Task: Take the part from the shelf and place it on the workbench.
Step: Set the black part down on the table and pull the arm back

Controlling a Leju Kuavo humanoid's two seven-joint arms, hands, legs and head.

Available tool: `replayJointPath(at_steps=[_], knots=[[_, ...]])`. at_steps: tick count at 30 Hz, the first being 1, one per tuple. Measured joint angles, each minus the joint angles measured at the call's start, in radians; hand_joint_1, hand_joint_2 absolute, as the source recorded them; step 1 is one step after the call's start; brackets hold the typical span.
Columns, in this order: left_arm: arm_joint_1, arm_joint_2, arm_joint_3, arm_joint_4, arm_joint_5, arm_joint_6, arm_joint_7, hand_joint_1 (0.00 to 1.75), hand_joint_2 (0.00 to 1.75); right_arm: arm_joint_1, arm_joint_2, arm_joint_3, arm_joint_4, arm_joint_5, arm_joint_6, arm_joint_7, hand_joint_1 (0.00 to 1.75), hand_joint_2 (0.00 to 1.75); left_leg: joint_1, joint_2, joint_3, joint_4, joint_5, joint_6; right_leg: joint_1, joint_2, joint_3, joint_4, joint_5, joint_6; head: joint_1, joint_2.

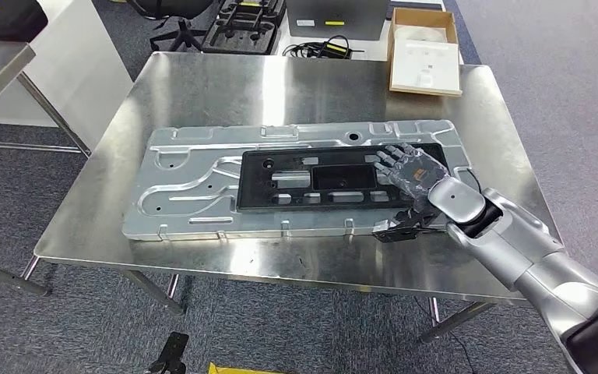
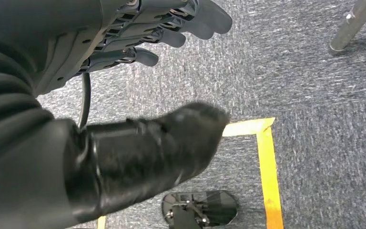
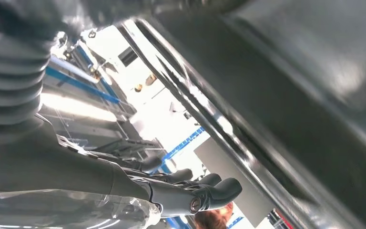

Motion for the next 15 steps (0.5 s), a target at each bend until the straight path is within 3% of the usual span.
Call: replayJointPath(at_steps=[3,5,6,8,10,11,12,13,15], knots=[[-0.002,0.0,0.0,0.0,-0.003,-0.008,0.006,0.0,0.0,0.005,-0.002,-0.001,-0.006,-0.03,-0.013,0.012,0.0,0.0,-0.005,0.0,0.018,-0.035,0.005,0.01,0.0,0.001,0.001,-0.006,0.004,0.014,0.001,0.0],[-0.002,0.0,0.0,0.0,-0.005,-0.014,0.008,0.0,0.0,0.006,-0.003,-0.006,-0.018,-0.036,-0.02,0.018,0.0,0.0,-0.002,0.002,0.026,-0.05,0.013,0.021,-0.001,0.0,-0.005,0.01,-0.011,0.023,0.002,0.0],[-0.004,-0.001,0.0,0.0,-0.007,-0.017,0.009,0.0,0.0,0.006,-0.003,-0.009,-0.025,-0.038,-0.024,0.023,0.0,0.0,0.0,0.003,0.029,-0.057,0.017,0.026,-0.001,-0.001,-0.02,0.043,-0.033,0.025,0.003,0.0],[-0.007,-0.001,0.0,0.0,-0.009,-0.024,0.009,0.0,0.0,0.007,-0.003,-0.019,-0.041,-0.049,-0.033,0.032,0.0,0.0,0.001,0.004,0.032,-0.06,0.02,0.032,-0.003,-0.002,-0.075,0.167,-0.096,0.029,0.005,0.0],[-0.009,-0.001,0.0,0.0,-0.009,-0.032,0.008,0.0,0.0,0.009,-0.003,-0.027,-0.063,-0.055,-0.04,0.04,0.0,0.0,0.001,0.004,0.031,-0.058,0.019,0.034,-0.005,-0.002,-0.121,0.265,-0.125,0.032,0.005,0.0],[-0.008,-0.001,0.001,0.0,-0.009,-0.034,0.008,0.0,0.0,0.009,-0.003,-0.031,-0.076,-0.053,-0.039,0.044,0.0,0.0,0.002,0.003,0.031,-0.056,0.018,0.033,-0.007,-0.002,-0.122,0.265,-0.113,0.034,0.005,0.0],[-0.008,-0.001,0.001,0.0,-0.009,-0.036,0.008,0.0,0.0,0.008,-0.003,-0.033,-0.089,-0.05,-0.036,0.047,0.0,0.0,0.003,0.003,0.032,-0.054,0.016,0.031,-0.01,-0.003,-0.103,0.226,-0.085,0.036,0.005,0.0],[-0.008,-0.002,0.001,0.0,-0.009,-0.037,0.008,0.0,0.0,0.006,-0.003,-0.037,-0.103,-0.047,-0.033,0.049,0.0,0.0,0.003,0.003,0.031,-0.05,0.013,0.028,-0.013,-0.004,-0.071,0.159,-0.05,0.037,0.005,0.0],[-0.009,-0.002,0.001,0.0,-0.008,-0.038,0.008,0.0,0.0,0.0,-0.003,-0.044,-0.13,-0.046,-0.028,0.052,0.0,0.0,0.0,0.002,0.026,-0.037,0.008,0.017,-0.013,-0.004,-0.011,0.041,-0.008,0.036,0.005,0.0]])
